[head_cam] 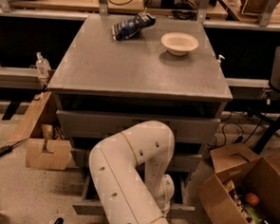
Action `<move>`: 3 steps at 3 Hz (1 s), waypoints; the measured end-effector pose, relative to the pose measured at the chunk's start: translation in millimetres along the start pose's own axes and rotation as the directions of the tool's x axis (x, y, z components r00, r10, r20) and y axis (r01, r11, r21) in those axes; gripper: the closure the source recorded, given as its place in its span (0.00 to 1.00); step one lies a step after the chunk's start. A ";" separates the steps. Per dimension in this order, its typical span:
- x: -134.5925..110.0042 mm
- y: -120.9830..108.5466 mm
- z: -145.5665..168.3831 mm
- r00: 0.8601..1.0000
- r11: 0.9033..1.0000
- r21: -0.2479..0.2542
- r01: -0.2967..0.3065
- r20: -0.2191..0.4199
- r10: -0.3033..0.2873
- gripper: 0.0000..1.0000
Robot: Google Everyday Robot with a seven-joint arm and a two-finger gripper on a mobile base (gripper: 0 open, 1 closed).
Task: Open bottom drawer
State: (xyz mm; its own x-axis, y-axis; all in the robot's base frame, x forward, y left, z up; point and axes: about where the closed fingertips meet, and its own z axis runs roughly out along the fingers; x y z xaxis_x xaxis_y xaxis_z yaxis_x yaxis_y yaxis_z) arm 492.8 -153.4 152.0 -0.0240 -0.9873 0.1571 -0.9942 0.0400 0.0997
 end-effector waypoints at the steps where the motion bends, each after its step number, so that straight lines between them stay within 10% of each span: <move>1: 0.0 0.0 0.0 1.000 1.000 0.000 0.000 0.000 0.000 1.00; 3: 0.0 0.0 0.0 1.000 1.000 0.000 0.000 0.000 0.000 0.56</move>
Offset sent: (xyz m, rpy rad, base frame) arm 0.0000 0.0000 0.0000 0.0000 0.0000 0.0000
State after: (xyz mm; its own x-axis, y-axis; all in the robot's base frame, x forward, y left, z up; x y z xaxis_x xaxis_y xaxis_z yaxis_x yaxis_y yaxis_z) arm 492.9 -153.4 151.9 -0.0241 -0.9873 0.1571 -0.9942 0.0401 0.0998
